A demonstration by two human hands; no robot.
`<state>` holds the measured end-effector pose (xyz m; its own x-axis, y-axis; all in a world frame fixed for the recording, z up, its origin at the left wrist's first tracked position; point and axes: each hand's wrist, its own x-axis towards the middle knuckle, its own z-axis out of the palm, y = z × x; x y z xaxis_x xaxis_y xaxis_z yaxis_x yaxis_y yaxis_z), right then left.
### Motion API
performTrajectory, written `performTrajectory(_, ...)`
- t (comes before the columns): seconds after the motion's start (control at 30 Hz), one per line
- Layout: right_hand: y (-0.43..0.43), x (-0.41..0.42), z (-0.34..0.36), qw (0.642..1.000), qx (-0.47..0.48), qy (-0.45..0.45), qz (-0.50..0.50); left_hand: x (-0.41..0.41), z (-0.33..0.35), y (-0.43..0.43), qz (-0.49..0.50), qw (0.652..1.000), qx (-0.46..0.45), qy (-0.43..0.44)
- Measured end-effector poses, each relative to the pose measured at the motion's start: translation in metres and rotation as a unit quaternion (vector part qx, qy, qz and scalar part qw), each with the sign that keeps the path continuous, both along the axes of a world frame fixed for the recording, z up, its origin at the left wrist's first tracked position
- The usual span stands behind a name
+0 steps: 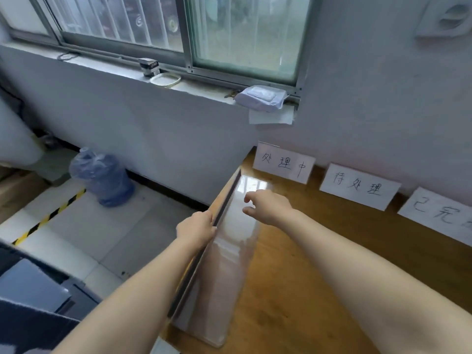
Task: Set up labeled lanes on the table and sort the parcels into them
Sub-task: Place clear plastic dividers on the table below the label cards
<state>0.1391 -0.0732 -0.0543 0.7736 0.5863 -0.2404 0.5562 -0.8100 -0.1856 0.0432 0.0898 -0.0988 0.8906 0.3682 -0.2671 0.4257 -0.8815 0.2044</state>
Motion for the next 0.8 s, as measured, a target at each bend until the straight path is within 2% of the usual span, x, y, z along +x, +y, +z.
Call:
performTrajectory(0.13,0.015,-0.002,-0.018,0.998,-0.01,0.037,-0.042,0.007,-0.03,0.008,-0.035,0.998,-0.014,0.042)
performTrajectory(0.23,0.015,-0.006,-0.028,0.996,-0.016,0.06,-0.068,0.011,-0.044,0.011,-0.049,0.998,-0.009,0.034)
performTrajectory(0.6,0.005,-0.009,-0.039,0.988,0.008,0.102,-0.112,0.017,-0.036,0.008,-0.088,0.994,0.016,0.056)
performTrajectory(0.8,0.012,-0.01,-0.038,0.981,0.051,0.14,-0.12,0.009,-0.026,0.003,-0.11,0.989,0.08,0.054)
